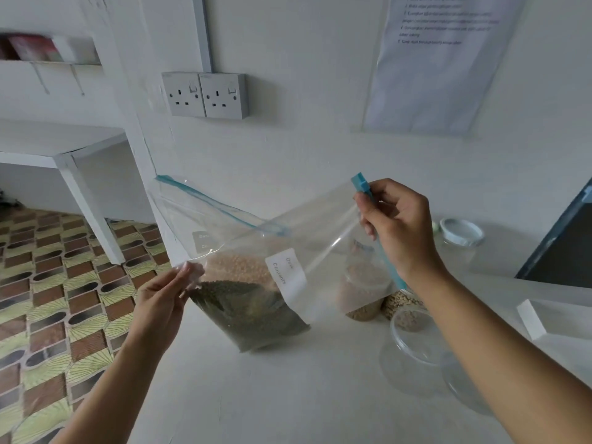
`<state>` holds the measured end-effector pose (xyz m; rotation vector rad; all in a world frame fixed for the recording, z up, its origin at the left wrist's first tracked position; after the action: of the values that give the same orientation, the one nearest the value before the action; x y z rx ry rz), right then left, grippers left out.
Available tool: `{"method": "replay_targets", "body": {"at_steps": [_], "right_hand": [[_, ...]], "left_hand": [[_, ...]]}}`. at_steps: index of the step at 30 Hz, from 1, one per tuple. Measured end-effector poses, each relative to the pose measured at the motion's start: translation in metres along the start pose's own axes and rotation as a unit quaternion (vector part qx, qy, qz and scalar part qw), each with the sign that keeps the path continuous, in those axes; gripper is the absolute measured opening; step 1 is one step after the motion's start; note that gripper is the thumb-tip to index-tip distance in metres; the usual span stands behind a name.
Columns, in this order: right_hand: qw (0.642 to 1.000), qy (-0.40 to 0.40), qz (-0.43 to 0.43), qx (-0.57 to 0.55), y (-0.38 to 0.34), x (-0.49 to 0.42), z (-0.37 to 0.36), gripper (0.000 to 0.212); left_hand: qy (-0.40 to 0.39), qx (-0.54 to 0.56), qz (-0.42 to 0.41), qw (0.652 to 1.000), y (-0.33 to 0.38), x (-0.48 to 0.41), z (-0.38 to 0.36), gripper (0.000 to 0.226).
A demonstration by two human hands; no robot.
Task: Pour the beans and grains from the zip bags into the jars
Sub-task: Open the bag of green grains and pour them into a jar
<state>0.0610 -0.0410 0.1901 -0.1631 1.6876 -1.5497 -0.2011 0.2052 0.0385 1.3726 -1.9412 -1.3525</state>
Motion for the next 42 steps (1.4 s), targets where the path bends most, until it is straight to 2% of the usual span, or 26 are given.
{"method": "replay_targets", "body": {"at_steps": [2,6,9,18,21,25,28,31,38,42], "right_hand": [[1.000,0.009,0.001,-0.009,0.001,0.004,0.001,0.013],[0.998,0.048,0.003,-0.028,-0.005,0.006,0.009,0.014],[0.996,0.072,0.013,-0.043,-0.012,0.004,0.015,0.016],[0.992,0.093,0.026,-0.081,-0.024,0.013,0.027,0.017],[0.991,0.101,0.019,-0.083,-0.023,0.017,0.033,0.019],[0.991,0.104,0.020,-0.080,-0.024,0.020,0.042,0.020],[0.990,0.112,0.022,-0.078,-0.027,0.022,0.050,0.021],[0.988,0.130,0.019,-0.085,-0.028,0.026,0.060,0.019],[0.980,0.167,-0.005,-0.104,-0.026,0.035,0.077,0.021],[0.979,0.176,-0.004,-0.103,-0.025,0.040,0.084,0.021]], "left_hand": [[0.004,0.006,-0.005,1.000,0.006,-0.004,-0.001,0.020],[-0.004,0.005,-0.031,1.000,0.028,-0.007,-0.007,0.032],[-0.029,-0.003,-0.052,0.998,0.048,-0.014,-0.022,0.028],[-0.031,-0.014,-0.090,0.995,0.082,-0.034,-0.045,0.013],[-0.036,-0.015,-0.087,0.995,0.081,-0.036,-0.050,0.019],[-0.054,-0.017,-0.067,0.996,0.081,-0.035,-0.062,0.013],[-0.065,-0.027,-0.071,0.995,0.082,-0.036,-0.073,0.020],[-0.079,-0.026,-0.071,0.994,0.086,-0.037,-0.086,0.013],[-0.112,-0.029,-0.072,0.991,0.098,-0.034,-0.111,0.014],[-0.129,-0.027,-0.070,0.989,0.097,-0.031,-0.116,0.026]]}}
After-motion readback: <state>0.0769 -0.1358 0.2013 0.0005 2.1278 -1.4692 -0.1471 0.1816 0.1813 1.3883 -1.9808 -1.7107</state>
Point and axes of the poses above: each hand's wrist, its own x-axis away from the middle knuckle, its own z-axis out of the back of the hand, y = z × x, the point moved 6 cm from there along -x, towards the middle knuckle, and after that the axes turned 8 degrees about -z, right-handed, at the moved point
